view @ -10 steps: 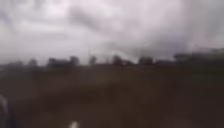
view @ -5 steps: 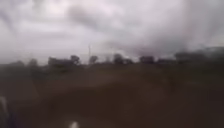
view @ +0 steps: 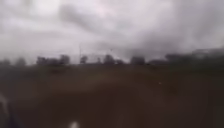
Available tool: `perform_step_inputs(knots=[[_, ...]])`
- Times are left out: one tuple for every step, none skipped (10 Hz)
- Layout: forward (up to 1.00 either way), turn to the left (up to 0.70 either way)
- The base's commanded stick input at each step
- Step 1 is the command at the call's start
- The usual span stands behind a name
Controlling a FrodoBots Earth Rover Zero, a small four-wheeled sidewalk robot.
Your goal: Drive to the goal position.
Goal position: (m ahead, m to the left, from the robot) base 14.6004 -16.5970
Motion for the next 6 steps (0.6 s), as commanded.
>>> perform_step_inputs(knots=[[0.7,0.0],[0.7,0.0],[0.7,0.0],[0.7,0.0],[0.7,0.0],[0.7,0.0]])
